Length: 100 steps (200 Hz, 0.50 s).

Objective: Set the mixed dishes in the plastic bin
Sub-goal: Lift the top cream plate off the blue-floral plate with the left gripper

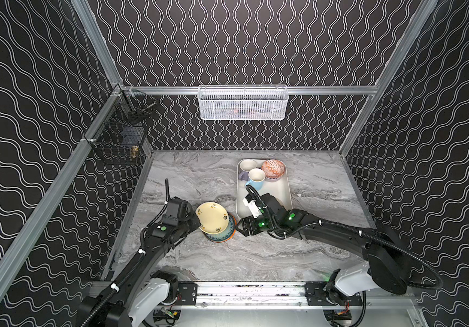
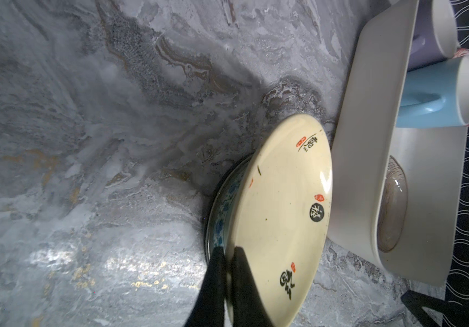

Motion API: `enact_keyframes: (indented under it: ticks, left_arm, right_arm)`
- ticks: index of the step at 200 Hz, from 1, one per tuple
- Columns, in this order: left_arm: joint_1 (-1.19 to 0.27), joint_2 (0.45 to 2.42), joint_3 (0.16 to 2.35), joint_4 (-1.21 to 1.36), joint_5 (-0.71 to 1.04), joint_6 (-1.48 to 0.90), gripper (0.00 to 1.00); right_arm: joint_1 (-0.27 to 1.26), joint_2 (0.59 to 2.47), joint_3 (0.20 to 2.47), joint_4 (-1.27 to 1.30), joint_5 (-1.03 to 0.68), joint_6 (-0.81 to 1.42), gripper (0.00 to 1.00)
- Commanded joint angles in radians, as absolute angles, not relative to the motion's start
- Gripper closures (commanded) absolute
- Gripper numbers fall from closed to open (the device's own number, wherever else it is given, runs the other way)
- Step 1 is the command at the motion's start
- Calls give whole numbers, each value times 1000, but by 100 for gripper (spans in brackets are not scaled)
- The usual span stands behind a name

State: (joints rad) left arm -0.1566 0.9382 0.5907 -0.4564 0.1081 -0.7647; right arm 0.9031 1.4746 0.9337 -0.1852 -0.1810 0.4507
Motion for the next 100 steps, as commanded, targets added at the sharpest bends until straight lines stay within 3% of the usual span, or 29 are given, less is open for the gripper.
enact_keyframes:
  ticks: [1,22,100]
  left_arm:
    - [-149,933,626,-447,128,-778,97]
    - [-147,938,664,-462,123,-775,97]
    - [-149,993,776,-438,196,-787,97]
  right_arm:
    - [904,1449,944,-209,-162,428,14]
    - [897,1418,939,-227,-144,417,1]
    - [799,1238,881,-304,-78,416,0]
